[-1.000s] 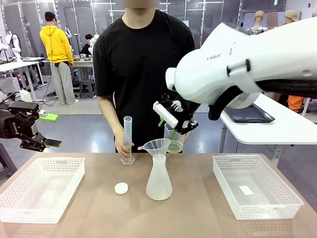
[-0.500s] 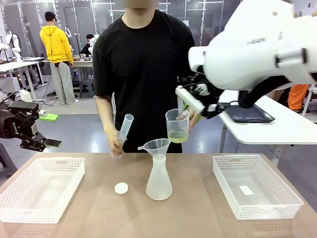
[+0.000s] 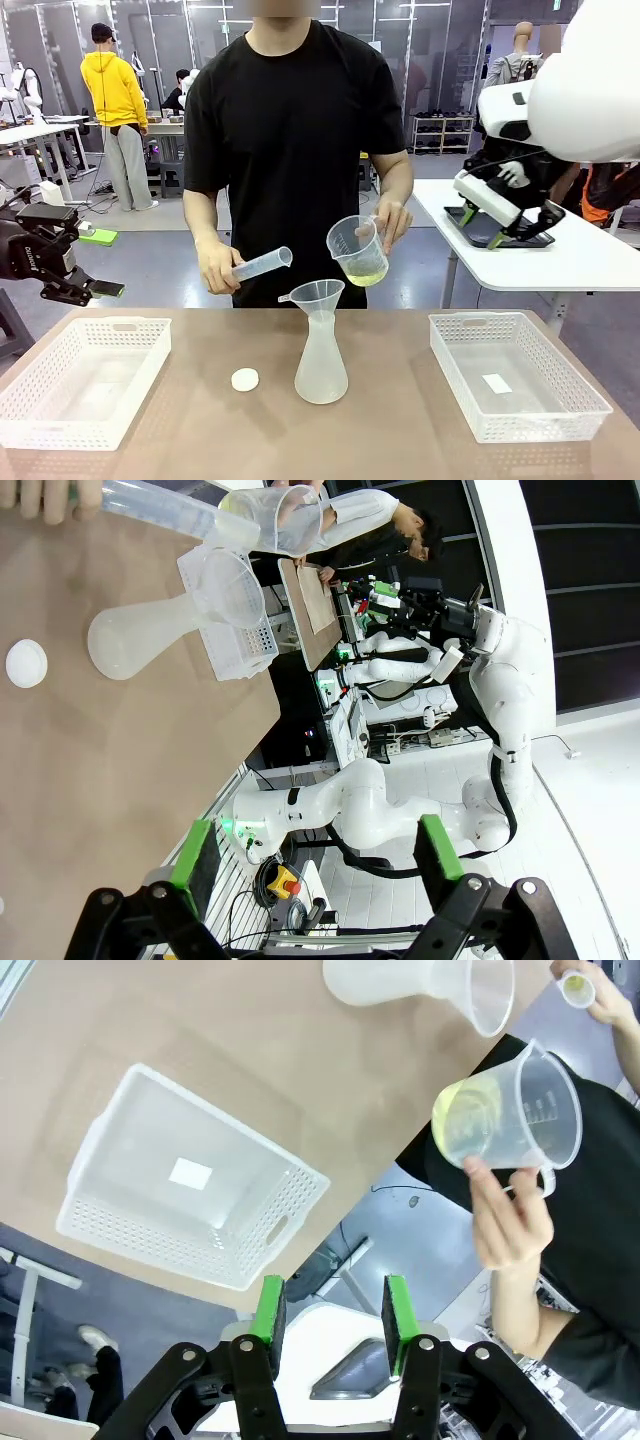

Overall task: Prepare the solutions needed for the experiment.
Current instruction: Once the solution is in the Big flask , pick up the Plastic Funnel and place it back into the right Organizing basket.

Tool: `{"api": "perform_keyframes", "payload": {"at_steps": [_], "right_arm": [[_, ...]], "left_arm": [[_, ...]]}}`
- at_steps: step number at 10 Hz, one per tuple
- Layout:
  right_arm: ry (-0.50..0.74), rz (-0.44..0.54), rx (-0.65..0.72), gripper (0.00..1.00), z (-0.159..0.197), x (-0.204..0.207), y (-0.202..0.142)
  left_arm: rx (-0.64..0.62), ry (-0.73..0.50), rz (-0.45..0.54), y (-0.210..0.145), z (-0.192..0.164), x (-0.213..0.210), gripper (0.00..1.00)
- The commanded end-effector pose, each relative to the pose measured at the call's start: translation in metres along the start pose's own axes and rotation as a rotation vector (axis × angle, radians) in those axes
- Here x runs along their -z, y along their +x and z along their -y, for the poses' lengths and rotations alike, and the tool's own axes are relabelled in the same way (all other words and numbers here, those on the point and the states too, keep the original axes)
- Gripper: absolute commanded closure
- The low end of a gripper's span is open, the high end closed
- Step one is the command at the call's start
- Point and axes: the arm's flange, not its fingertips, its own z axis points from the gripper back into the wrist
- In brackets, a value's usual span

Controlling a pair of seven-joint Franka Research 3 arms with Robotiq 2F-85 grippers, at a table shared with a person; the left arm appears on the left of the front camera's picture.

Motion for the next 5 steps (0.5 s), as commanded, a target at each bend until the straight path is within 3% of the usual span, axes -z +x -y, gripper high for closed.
{"api": "perform_keyframes", "payload": {"at_steps": [1,5], "right_arm": [[-0.004,-0.001,-0.003,0.49,-0.0064,-0.0026,0.0005],[0.000,0.000,0.000,0.49,0.0000,0.0000,0.0000]], "left_arm": [[0.005,-0.018,0.001,0.0008,0.0026,-0.0001,0.00],[0.005,-0.018,0.001,0.0008,0.0026,-0.0001,0.00]]}}
